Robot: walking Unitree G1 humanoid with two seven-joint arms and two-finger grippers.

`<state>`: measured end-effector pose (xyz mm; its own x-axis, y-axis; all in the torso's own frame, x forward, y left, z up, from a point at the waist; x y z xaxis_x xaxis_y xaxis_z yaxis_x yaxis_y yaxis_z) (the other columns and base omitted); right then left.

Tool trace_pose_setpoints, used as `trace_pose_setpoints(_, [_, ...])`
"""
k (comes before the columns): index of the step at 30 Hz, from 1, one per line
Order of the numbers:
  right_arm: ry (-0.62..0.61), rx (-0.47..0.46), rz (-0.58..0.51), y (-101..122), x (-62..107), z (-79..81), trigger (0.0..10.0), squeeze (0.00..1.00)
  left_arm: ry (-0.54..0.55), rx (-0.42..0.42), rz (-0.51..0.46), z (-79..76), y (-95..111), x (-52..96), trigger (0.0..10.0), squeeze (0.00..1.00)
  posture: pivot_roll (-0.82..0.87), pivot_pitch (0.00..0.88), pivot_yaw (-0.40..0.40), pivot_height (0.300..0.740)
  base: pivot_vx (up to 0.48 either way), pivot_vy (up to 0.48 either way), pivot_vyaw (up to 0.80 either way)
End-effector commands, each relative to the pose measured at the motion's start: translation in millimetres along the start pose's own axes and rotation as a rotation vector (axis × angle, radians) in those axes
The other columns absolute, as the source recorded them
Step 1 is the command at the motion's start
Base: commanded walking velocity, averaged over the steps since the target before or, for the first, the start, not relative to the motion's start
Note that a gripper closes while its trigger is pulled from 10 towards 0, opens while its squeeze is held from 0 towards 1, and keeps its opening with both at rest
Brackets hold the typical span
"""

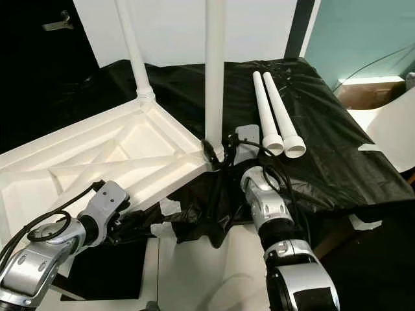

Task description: Building children table

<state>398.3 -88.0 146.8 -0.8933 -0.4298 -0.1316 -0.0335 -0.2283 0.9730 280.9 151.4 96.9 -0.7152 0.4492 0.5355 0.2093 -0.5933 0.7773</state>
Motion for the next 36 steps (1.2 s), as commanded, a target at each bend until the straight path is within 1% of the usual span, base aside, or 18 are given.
trace_pose_setpoints(1, [0.003,-0.019,-0.028,5.3,0.5,1.3,10.0,0.00,0.068,-0.024,0.026,17.0,-1.4,2.7,0.0,0.00,0.06,0.017,0.025,0.740,0.000,0.000,0.00])
trace_pose_setpoints(4, [-0.022,-0.019,-0.050,9.8,0.3,-2.2,10.0,0.00,0.073,-0.029,0.022,18.5,1.1,0.3,0.0,0.00,0.07,0.017,0.025,0.740,0.000,0.000,0.00])
trace_pose_setpoints(7, [-0.097,-0.030,-0.093,19.3,-0.4,-13.6,10.0,0.00,0.076,-0.071,-0.014,20.2,18.9,-16.2,0.0,0.00,0.07,0.015,0.030,0.740,0.000,0.000,0.00])
trace_pose_setpoints(10, [-0.101,-0.033,-0.096,20.0,-0.5,-14.2,10.0,0.00,0.075,-0.079,-0.023,20.0,23.7,-20.3,0.0,0.00,0.07,0.015,0.032,0.740,0.000,0.000,0.00])
trace_pose_setpoints(13, [-0.097,-0.036,-0.093,19.1,-0.6,-12.8,10.0,0.00,0.079,-0.107,-0.055,18.1,40.1,-34.5,0.0,0.00,0.06,0.012,0.036,0.740,0.000,0.000,0.00])
trace_pose_setpoints(14, [-0.095,-0.038,-0.088,17.4,-0.1,-11.5,10.0,0.00,0.099,-0.126,-0.076,18.8,51.6,-44.5,2.3,0.00,0.06,0.007,0.042,0.740,0.000,0.000,0.00])
trace_pose_setpoints(15, [-0.094,-0.040,-0.085,15.9,0.4,-10.3,10.0,0.00,0.105,-0.135,-0.096,17.2,62.4,-53.5,3.6,0.00,0.06,0.005,0.044,0.740,0.000,0.000,0.00])
trace_pose_setpoints(17, [-0.094,-0.043,-0.083,14.8,0.8,-9.5,10.0,0.00,0.105,-0.150,-0.113,14.7,70.9,-60.0,3.1,0.00,0.06,0.005,0.045,0.740,0.000,0.000,0.00])
trace_pose_setpoints(18, [-0.095,-0.047,-0.081,14.2,1.1,-8.7,10.0,0.00,0.101,-0.163,-0.125,12.0,77.4,-64.9,3.3,0.00,0.05,0.001,0.049,0.740,0.000,0.000,0.00])
trace_pose_setpoints(19, [-0.096,-0.049,-0.080,13.7,1.2,-8.1,10.0,0.00,0.102,-0.169,-0.132,9.8,83.2,-70.5,10.0,0.00,0.05,0.000,0.052,0.740,0.000,0.000,0.00])
trace_pose_setpoints(24, [-0.101,-0.052,-0.079,12.4,1.0,-7.0,10.0,0.00,0.104,-0.156,-0.142,5.2,94.1,-82.0,10.0,0.00,0.05,0.000,0.058,0.740,0.000,0.000,0.00])
trace_pose_setpoints(25, [-0.104,-0.053,-0.076,11.1,1.0,-6.4,10.0,0.00,0.101,-0.130,-0.153,2.6,99.2,-86.5,10.0,1.00,0.04,0.000,0.062,0.740,0.000,0.000,0.00])
trace_pose_setpoints(29, [-0.103,-0.063,-0.049,4.6,1.1,-4.3,10.0,0.00,0.138,-0.087,-0.180,7.8,110.1,-89.8,10.0,1.00,0.04,0.000,0.067,0.740,0.000,0.000,0.00])
trace_pose_setpoints(30, [-0.098,-0.062,-0.039,2.3,1.3,-2.9,10.0,0.00,0.149,-0.073,-0.188,12.1,111.8,-87.5,10.0,0.42,0.04,0.000,0.067,0.740,0.000,0.000,0.00])
trace_pose_setpoints(31, [-0.093,-0.061,-0.030,0.2,1.2,-1.5,10.0,0.00,0.155,-0.064,-0.194,15.6,112.5,-85.6,10.0,0.13,0.04,0.000,0.068,0.740,0.000,0.000,0.00])
trace_pose_setpoints(32, [-0.093,-0.061,-0.030,0.2,1.2,-1.5,10.0,0.00,0.155,-0.064,-0.194,15.6,112.5,-85.6,10.0,0.13,0.04,0.000,0.068,0.740,0.000,0.000,0.00])
trace_pose_setpoints(33, [-0.086,-0.056,-0.017,-2.6,1.1,0.5,10.0,0.00,0.160,-0.050,-0.202,19.6,113.4,-83.0,10.0,0.00,0.04,0.000,0.068,0.740,0.000,0.000,0.00])
trace_pose_setpoints(36, [-0.076,-0.059,0.012,-9.5,0.5,5.9,10.0,0.00,0.168,-0.005,-0.234,31.2,115.9,-72.9,10.0,0.00,0.05,0.000,0.063,0.740,0.000,0.000,0.00])
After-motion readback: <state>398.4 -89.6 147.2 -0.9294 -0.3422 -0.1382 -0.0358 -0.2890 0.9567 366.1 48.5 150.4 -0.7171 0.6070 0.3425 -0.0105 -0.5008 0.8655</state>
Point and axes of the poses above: a point about 5 cm out from each wrist's last joint towards the gripper, its own x axis pointing back from the gripper into the wrist, its own y axis along the axis of the wrist's last joint, z = x × y, the point moved 5 cm from there along -x, pointing out of the wrist towards the gripper, and after that the axes turned 6 degrees about -x, right-handed, at the moved point
